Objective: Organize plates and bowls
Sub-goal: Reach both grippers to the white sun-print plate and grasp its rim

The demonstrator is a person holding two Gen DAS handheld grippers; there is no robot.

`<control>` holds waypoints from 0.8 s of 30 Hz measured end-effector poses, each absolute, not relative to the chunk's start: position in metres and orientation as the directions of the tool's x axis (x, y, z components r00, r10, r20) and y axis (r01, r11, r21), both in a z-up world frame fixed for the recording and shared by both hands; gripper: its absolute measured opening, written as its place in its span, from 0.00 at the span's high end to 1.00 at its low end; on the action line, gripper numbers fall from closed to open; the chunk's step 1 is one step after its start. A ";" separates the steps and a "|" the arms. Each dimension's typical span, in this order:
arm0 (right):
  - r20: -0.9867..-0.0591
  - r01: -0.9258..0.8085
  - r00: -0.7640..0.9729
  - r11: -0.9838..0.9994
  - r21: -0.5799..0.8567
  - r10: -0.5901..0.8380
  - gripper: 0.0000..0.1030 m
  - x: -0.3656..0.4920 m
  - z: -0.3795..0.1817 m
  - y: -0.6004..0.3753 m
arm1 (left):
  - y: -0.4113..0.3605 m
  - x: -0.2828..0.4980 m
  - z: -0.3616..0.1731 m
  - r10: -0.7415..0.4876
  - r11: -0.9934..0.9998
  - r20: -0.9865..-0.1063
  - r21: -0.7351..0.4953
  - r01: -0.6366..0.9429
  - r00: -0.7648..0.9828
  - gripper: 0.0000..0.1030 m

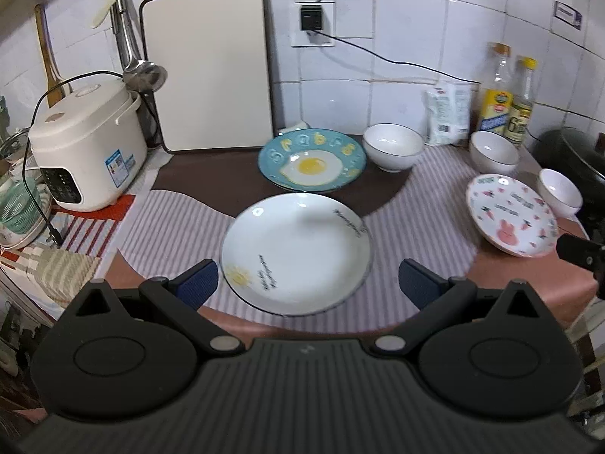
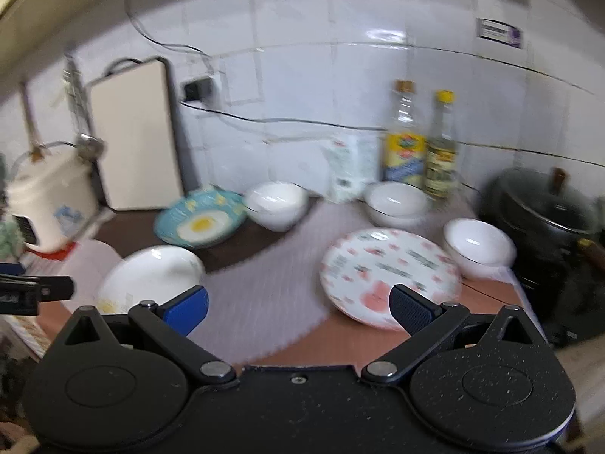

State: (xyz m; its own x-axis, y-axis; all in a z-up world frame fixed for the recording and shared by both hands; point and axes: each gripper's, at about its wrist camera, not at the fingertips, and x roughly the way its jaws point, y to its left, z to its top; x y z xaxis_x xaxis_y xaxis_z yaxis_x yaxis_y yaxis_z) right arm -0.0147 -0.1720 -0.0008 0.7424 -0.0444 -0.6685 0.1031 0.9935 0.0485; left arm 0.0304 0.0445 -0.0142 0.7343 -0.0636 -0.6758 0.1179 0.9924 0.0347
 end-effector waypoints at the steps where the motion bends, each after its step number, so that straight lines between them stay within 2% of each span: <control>1: -0.658 0.081 0.753 0.994 0.077 -0.011 0.00 -0.010 -0.005 -0.171 | 0.049 0.036 -0.016 -0.064 0.992 -0.680 0.034 0.118 0.730 0.00; 5: -0.650 0.021 0.755 0.987 0.158 0.088 0.01 0.016 -0.027 -0.163 | 0.062 0.059 -0.027 -0.048 0.990 -0.699 0.061 0.127 0.714 0.02; 10: -0.678 -0.057 0.701 0.966 0.253 0.219 0.09 0.057 -0.071 -0.142 | 0.086 0.093 -0.055 -0.012 0.997 -0.740 0.043 0.065 0.673 0.04; 12: -0.691 -0.068 0.684 0.963 0.260 0.235 0.11 0.073 -0.092 -0.133 | 0.098 0.107 -0.069 -0.015 0.998 -0.756 0.026 0.053 0.654 0.10; 16: -0.703 -0.065 0.660 0.953 0.297 0.264 0.13 0.098 -0.128 -0.118 | 0.121 0.132 -0.096 0.001 1.000 -0.775 0.008 0.009 0.632 0.14; 17: -0.712 -0.059 0.652 0.953 0.297 0.262 0.15 0.103 -0.135 -0.116 | 0.125 0.137 -0.103 0.003 1.000 -0.778 0.009 0.006 0.628 0.18; 19: -0.736 -0.047 0.626 0.955 0.292 0.256 0.20 0.114 -0.153 -0.110 | 0.134 0.147 -0.117 0.006 1.000 -0.792 0.000 -0.010 0.610 0.21; 22: -0.764 -0.043 0.582 0.949 0.312 0.277 0.37 0.125 -0.173 -0.103 | 0.143 0.159 -0.134 -0.024 0.999 -0.816 -0.046 -0.024 0.578 0.30; 24: -0.770 -0.033 0.562 0.938 0.344 0.302 0.53 0.128 -0.181 -0.102 | 0.147 0.163 -0.142 -0.052 0.997 -0.823 -0.072 -0.013 0.566 0.36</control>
